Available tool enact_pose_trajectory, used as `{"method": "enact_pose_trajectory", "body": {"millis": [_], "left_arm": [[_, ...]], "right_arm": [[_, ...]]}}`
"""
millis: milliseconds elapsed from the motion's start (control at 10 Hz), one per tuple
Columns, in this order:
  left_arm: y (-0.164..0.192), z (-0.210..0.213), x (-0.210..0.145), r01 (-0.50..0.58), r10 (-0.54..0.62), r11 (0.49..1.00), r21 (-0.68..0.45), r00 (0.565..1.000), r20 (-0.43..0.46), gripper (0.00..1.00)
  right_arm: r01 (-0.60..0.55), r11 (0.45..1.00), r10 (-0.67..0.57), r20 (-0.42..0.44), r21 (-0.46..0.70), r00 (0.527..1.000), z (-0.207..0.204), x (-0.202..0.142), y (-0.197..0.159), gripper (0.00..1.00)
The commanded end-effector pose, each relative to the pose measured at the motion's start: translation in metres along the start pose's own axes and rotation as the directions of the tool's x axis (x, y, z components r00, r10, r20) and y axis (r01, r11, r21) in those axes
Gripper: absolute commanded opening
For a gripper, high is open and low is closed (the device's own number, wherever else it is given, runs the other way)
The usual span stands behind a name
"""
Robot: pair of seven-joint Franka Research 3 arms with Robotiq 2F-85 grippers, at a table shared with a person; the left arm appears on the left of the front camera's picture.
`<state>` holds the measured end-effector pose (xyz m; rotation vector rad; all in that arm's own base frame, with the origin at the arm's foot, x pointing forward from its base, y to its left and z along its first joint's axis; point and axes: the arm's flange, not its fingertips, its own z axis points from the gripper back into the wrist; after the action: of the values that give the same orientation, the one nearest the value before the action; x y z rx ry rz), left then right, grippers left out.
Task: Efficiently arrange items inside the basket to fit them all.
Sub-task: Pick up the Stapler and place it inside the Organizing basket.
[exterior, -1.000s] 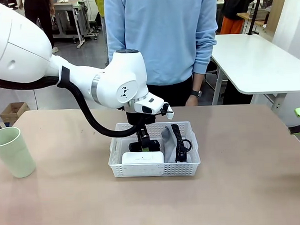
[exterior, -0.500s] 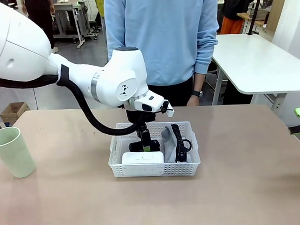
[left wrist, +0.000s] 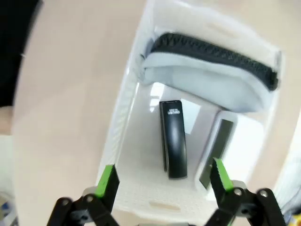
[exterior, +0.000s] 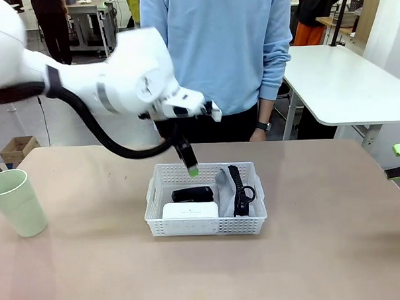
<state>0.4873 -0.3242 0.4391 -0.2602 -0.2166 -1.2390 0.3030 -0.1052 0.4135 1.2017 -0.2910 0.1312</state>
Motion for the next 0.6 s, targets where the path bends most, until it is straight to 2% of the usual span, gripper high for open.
{"method": "enact_pose_trajectory", "body": {"millis": [0,100,200,300,400,500], "left_arm": [[0.0,0.086,-0.067,-0.066,0.072,0.996,-0.061,0.993,0.097,1.0],[0.009,0.131,-0.108,-0.105,0.126,0.983,-0.148,0.982,0.141,1.0],[0.024,0.165,-0.152,-0.193,0.222,0.969,-0.156,0.954,0.201,1.0],[0.039,0.197,-0.198,-0.238,0.292,0.948,-0.211,0.916,0.276,1.0],[0.057,0.223,-0.244,-0.372,0.425,0.902,-0.22,0.858,0.288,1.0],[0.073,0.241,-0.285,-0.356,0.454,0.88,-0.315,0.825,0.336,1.0]], "right_arm": [[-0.018,1.0,0.018,0.002,0.007,1.0,0.002,-0.001,0.001,1.0],[-0.018,1.0,0.018,0.002,0.007,1.0,0.002,-0.001,0.001,1.0],[-0.018,1.0,0.018,0.002,0.007,1.0,0.002,-0.001,0.001,1.0],[-0.018,1.0,0.018,0.002,0.007,1.0,0.002,-0.001,0.001,1.0],[-0.018,1.0,0.018,0.002,0.007,1.0,0.002,-0.001,0.001,1.0],[-0.018,1.0,0.018,0.002,0.007,1.0,0.002,-0.001,0.001,1.0]]}}
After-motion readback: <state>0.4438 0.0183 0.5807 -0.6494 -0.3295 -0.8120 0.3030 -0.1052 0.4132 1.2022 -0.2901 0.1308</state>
